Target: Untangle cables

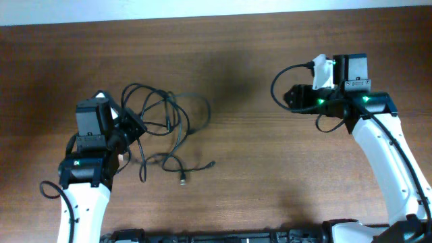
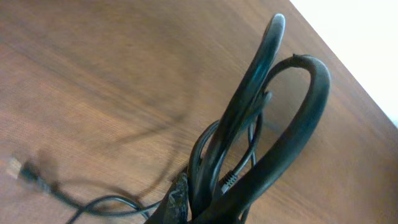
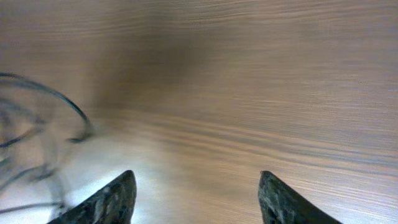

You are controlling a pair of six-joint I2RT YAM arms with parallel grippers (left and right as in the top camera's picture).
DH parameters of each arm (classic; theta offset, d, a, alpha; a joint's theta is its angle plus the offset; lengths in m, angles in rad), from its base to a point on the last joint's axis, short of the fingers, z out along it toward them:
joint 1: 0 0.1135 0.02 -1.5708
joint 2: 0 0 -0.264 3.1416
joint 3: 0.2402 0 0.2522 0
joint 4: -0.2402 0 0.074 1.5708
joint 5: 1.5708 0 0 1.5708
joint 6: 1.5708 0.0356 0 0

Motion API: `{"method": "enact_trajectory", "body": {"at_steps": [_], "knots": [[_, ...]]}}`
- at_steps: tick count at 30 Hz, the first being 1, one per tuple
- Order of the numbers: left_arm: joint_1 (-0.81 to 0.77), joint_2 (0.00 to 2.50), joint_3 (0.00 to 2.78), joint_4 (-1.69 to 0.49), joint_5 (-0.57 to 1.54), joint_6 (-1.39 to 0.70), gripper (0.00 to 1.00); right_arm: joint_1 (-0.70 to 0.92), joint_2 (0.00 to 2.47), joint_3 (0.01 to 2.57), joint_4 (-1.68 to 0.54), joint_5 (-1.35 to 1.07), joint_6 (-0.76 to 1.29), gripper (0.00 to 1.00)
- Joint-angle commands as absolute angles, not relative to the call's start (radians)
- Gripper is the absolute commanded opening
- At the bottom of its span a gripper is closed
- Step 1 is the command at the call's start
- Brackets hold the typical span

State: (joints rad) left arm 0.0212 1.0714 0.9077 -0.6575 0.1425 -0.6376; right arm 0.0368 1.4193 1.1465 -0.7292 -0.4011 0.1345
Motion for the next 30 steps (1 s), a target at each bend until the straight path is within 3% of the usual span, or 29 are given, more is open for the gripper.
{"method": "enact_trajectory", "body": {"at_steps": [1, 5, 8, 12, 19, 30], "knots": [[0.02, 1.065, 0.926, -0.607, 0.37, -0.43, 0.0, 0.08, 1.403, 1.152, -0.726, -0.675, 0.14, 0.66], [0.02, 1.065, 0.926, -0.568, 0.558, -0.298, 0.0, 0.156, 1.403, 1.152, -0.706, -0.779, 0.142, 0.67], [0.02, 1.065, 0.926, -0.561, 0.638, -0.24, 0.0, 0.233, 1.405, 1.152, -0.627, -0.802, 0.272, 0.66], [0.02, 1.065, 0.926, -0.561, 0.674, -0.241, 0.0, 0.323, 1.419, 1.152, -0.531, -0.801, 0.398, 0.6], [0.02, 1.065, 0.926, -0.562, 0.678, -0.316, 0.0, 0.487, 1.485, 1.152, -0.516, -0.738, 0.403, 0.54], [-0.068, 1.066, 0.926, -0.561, 0.718, -0.329, 0.0, 0.544, 1.562, 1.152, -0.442, -0.656, 0.559, 0.51]]}}
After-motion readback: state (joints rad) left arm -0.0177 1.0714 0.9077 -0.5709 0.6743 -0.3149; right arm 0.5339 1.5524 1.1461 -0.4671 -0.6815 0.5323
